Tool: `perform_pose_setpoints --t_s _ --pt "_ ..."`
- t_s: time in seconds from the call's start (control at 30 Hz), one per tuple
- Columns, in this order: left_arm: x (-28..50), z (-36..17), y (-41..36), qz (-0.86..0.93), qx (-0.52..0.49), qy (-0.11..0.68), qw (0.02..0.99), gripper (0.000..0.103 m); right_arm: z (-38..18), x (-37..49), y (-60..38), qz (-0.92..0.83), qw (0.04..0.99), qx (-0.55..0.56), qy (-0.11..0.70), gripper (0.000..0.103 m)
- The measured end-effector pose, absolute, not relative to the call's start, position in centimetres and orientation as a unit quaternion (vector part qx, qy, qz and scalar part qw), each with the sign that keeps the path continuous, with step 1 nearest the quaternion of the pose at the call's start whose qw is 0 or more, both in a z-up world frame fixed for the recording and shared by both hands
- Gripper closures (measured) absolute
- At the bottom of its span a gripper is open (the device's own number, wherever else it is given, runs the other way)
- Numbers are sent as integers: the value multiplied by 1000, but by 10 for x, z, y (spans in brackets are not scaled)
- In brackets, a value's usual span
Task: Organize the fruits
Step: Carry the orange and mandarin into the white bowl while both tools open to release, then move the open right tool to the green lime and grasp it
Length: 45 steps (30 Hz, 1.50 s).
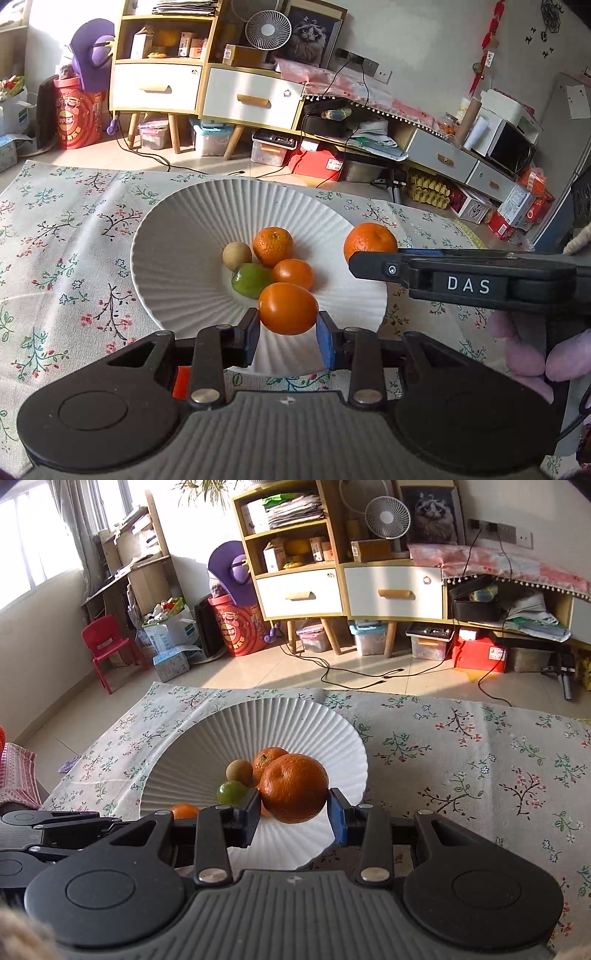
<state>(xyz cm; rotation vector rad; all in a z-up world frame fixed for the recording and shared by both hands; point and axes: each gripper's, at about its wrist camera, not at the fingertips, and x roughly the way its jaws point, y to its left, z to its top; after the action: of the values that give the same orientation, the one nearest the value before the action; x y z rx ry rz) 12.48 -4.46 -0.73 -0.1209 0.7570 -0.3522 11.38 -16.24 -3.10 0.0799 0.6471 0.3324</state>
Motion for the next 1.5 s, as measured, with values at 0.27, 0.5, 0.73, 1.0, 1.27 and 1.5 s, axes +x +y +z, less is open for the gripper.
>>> perform_pose_setpoints --t_s 0.27,0.5,0.73,1.0,1.27,1.5 --pt "131 -16 -59 -162 -32 371 914 67 -36 129 -158 170 934 16 313 67" --pt "138 -17 -63 -159 -20 371 915 67 -41 134 -159 174 934 7 312 67" --pt "141 -17 -65 -161 -17 372 914 67 -39 137 -159 172 935 10 310 67" --pt "139 -11 -65 -167 -6 363 917 52 -33 136 -161 173 936 22 307 51" --pt "121 6 -55 -179 22 343 922 29 -19 117 -158 163 937 25 309 31" --pt "95 20 -35 -179 40 334 925 14 -7 93 -157 142 940 41 307 18"
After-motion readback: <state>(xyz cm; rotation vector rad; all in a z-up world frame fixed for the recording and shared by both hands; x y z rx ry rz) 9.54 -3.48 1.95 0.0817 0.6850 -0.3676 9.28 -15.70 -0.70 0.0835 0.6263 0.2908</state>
